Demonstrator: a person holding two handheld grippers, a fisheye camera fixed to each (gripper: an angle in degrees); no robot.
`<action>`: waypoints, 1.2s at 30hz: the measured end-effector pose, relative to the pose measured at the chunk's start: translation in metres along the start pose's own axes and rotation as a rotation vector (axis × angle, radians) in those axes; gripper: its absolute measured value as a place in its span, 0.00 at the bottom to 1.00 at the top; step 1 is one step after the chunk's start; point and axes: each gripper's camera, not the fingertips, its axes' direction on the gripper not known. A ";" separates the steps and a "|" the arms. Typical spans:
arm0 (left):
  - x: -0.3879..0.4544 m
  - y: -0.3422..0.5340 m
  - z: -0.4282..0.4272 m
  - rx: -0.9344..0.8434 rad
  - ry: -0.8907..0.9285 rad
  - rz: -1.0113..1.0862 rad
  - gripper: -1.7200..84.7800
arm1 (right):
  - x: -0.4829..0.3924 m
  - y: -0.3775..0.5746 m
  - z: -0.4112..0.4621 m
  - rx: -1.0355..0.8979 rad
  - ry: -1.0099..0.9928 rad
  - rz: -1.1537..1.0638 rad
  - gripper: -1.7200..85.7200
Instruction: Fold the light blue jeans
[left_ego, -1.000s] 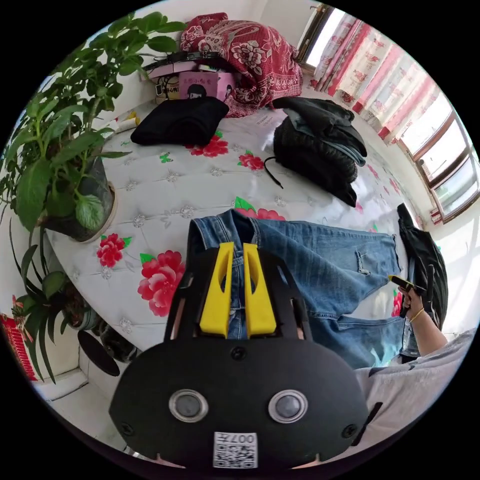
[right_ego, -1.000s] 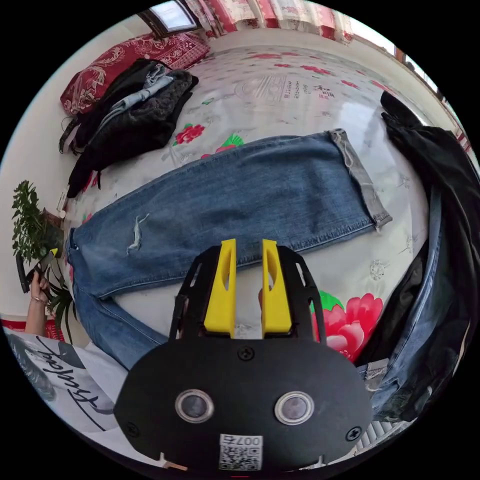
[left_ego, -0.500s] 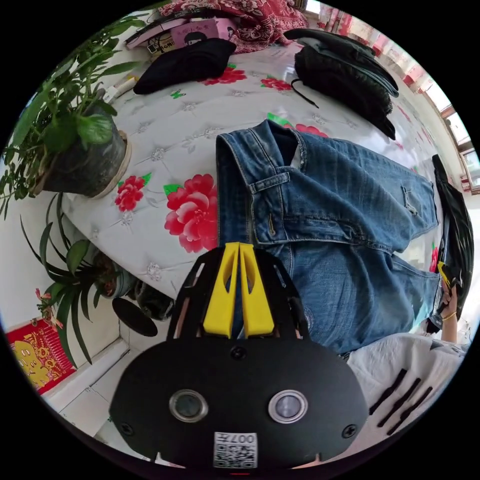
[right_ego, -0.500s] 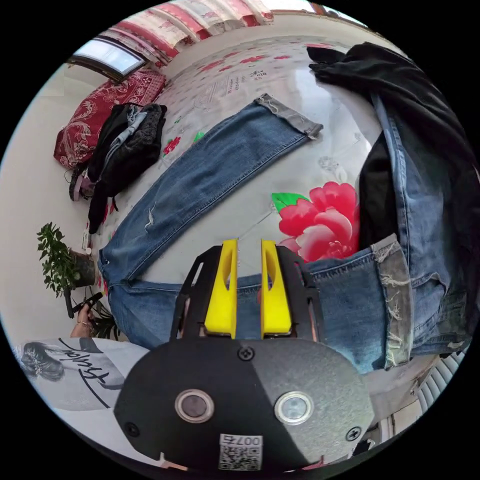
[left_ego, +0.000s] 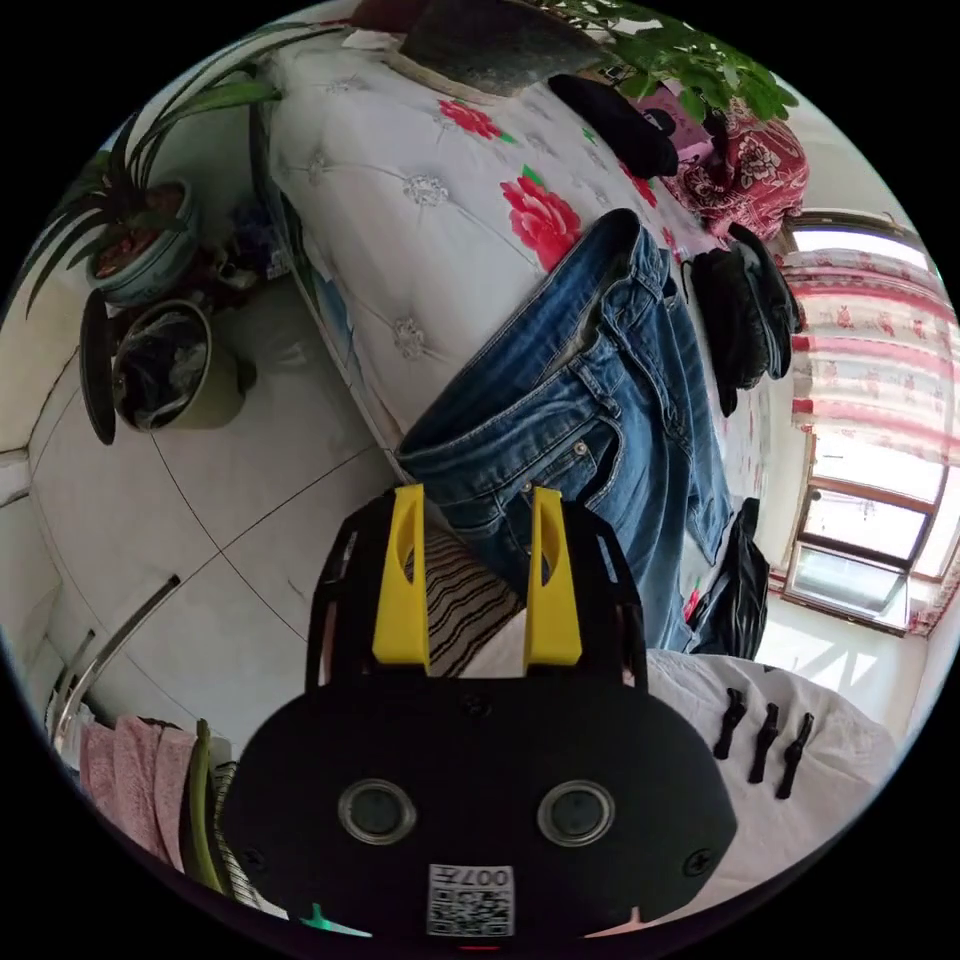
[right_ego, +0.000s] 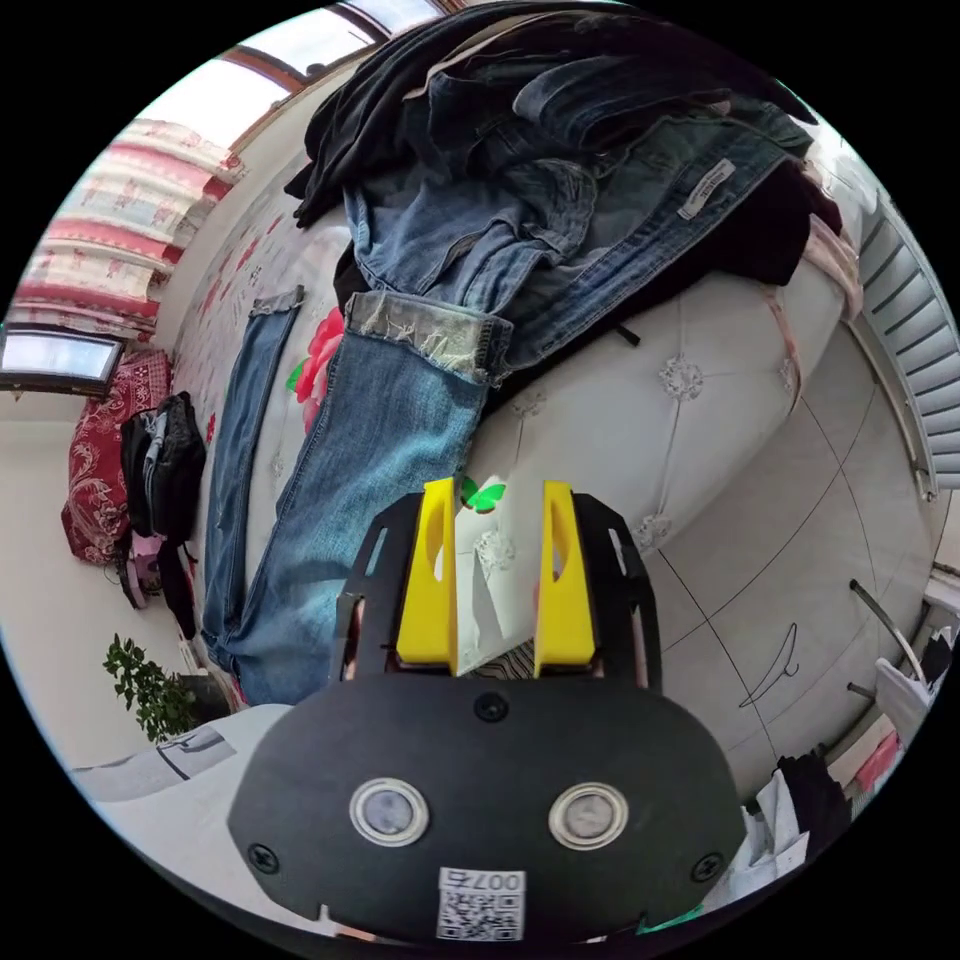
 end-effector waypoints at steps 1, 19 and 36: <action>-0.009 0.001 0.004 -0.017 0.027 -0.024 0.18 | 0.005 -0.001 0.004 -0.023 -0.034 0.000 0.13; 0.002 -0.015 -0.105 0.050 0.511 0.251 0.07 | -0.019 -0.055 -0.059 0.028 -0.227 -0.087 0.02; 0.058 -0.071 -0.135 0.152 0.587 0.230 0.07 | -0.104 -0.078 -0.171 0.379 -0.806 -0.194 0.02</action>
